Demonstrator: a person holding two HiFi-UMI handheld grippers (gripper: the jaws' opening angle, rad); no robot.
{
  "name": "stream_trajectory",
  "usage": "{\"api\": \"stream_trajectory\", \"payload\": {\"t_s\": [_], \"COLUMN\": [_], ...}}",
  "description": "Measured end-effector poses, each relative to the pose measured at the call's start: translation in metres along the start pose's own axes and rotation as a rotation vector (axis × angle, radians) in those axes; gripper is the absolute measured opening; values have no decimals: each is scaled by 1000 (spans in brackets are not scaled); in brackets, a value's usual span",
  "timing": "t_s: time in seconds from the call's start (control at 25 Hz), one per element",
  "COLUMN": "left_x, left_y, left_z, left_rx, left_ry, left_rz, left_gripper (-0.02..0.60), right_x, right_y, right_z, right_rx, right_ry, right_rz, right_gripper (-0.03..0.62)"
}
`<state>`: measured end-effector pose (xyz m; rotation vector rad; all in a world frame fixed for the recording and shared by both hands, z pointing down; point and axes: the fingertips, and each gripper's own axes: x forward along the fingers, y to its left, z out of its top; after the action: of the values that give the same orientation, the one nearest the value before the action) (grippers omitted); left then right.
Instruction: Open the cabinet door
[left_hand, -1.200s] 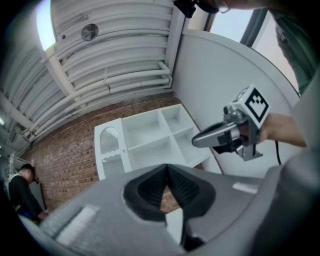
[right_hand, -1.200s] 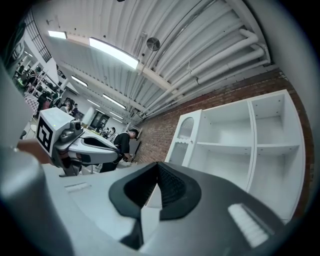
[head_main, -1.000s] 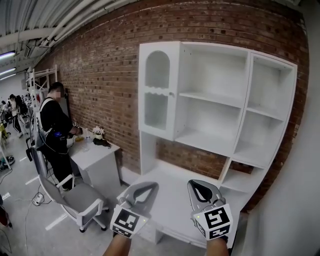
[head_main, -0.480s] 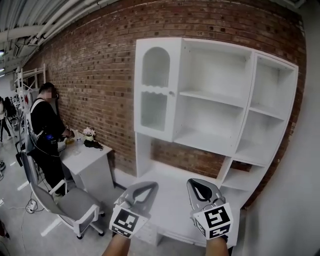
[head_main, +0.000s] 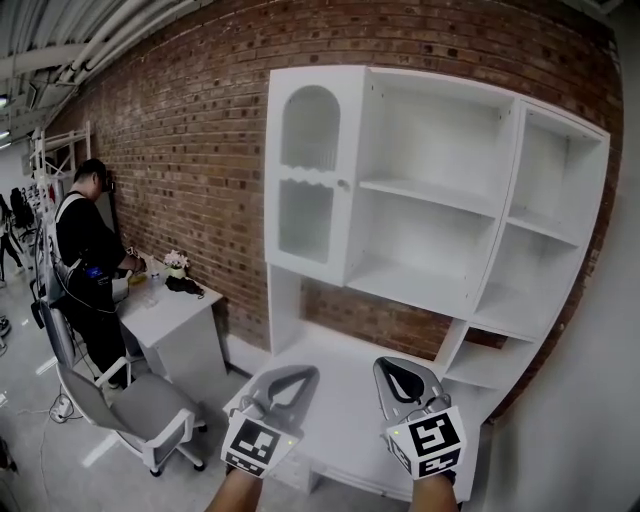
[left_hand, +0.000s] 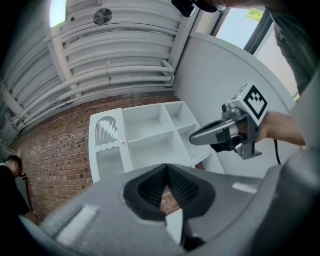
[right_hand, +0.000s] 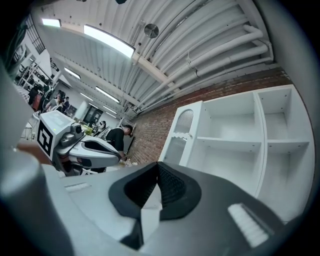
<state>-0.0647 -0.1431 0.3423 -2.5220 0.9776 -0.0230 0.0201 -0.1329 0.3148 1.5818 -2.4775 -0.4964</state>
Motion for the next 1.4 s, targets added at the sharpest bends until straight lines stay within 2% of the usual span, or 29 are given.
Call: {"api": "stream_trajectory", "payload": {"t_s": [0.88, 1.08, 1.4], "left_x": [75, 87, 106], "left_y": [-20, -24, -4], "left_z": [-17, -17, -23], "left_rx": [23, 25, 23], "left_ry": [80, 88, 76], "left_rz": [145, 153, 133], "left_gripper": [2, 1, 2], "right_x": [20, 24, 42], "right_y": [-86, -104, -113], "right_z": [-34, -37, -40], "right_rx": [16, 15, 8], "right_ry": [-75, -80, -66], "right_rz": [127, 132, 110], "right_gripper": [5, 5, 5]}}
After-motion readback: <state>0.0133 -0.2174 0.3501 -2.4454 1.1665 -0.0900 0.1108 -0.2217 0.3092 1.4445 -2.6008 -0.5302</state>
